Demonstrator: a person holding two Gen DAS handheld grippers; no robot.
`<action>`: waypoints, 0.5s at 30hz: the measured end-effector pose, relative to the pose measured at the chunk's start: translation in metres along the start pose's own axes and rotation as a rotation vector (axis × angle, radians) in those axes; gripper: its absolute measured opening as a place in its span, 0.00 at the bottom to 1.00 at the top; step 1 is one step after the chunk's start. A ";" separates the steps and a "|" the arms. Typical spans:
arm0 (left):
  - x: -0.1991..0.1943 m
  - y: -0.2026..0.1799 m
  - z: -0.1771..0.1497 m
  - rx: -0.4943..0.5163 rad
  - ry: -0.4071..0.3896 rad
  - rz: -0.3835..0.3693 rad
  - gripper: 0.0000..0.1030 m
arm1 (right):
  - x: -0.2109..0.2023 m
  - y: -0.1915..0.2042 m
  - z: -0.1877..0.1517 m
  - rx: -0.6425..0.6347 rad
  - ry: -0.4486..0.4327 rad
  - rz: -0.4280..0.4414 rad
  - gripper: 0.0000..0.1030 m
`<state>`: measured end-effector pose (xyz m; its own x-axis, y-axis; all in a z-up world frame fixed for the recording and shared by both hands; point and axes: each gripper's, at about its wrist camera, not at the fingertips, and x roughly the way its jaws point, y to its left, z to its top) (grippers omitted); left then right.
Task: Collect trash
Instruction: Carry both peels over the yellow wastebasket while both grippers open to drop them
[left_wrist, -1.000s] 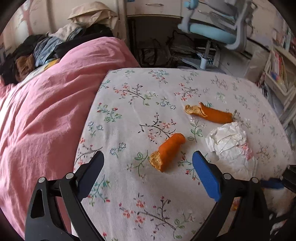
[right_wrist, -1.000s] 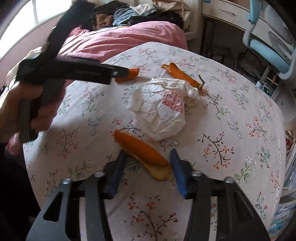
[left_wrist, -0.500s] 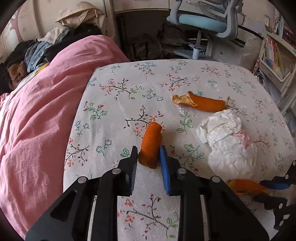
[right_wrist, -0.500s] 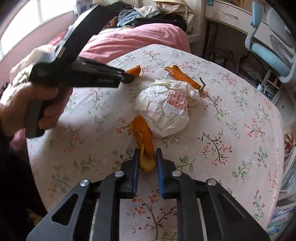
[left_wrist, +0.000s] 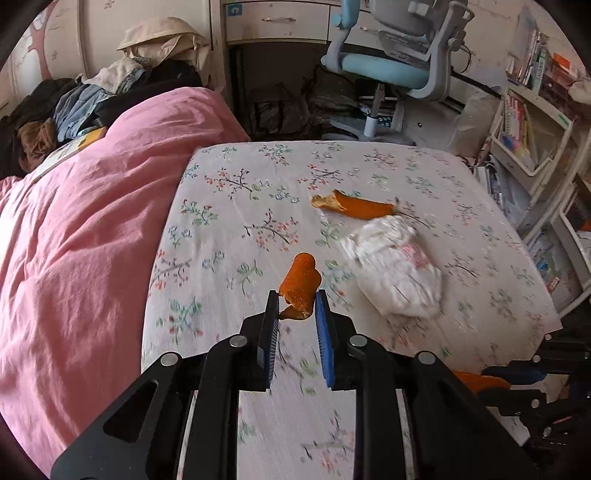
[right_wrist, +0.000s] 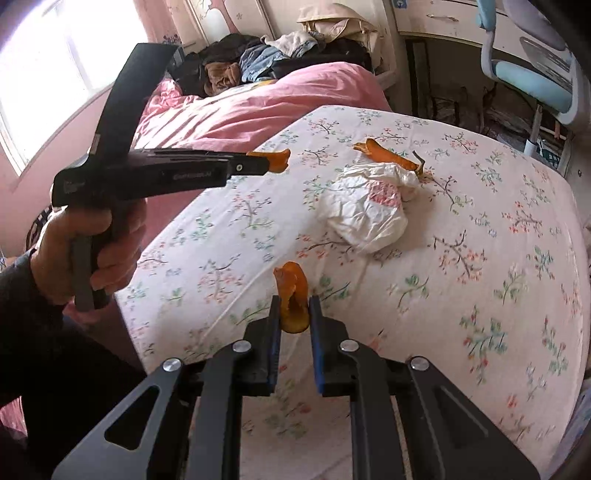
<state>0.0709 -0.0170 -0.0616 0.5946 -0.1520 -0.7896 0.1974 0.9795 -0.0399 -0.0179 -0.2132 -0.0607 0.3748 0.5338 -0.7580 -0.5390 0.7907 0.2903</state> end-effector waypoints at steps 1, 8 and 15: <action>-0.004 -0.001 -0.003 -0.003 -0.002 -0.004 0.18 | -0.001 0.001 -0.002 0.005 -0.003 0.002 0.15; -0.036 -0.012 -0.027 -0.010 -0.026 -0.034 0.18 | -0.016 0.010 -0.021 0.053 -0.032 0.012 0.15; -0.065 -0.026 -0.052 -0.005 -0.039 -0.063 0.18 | -0.038 0.022 -0.049 0.081 -0.042 0.044 0.15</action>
<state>-0.0137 -0.0252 -0.0410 0.6111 -0.2187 -0.7608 0.2315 0.9684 -0.0924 -0.0808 -0.2308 -0.0534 0.3843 0.5791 -0.7190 -0.4936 0.7870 0.3700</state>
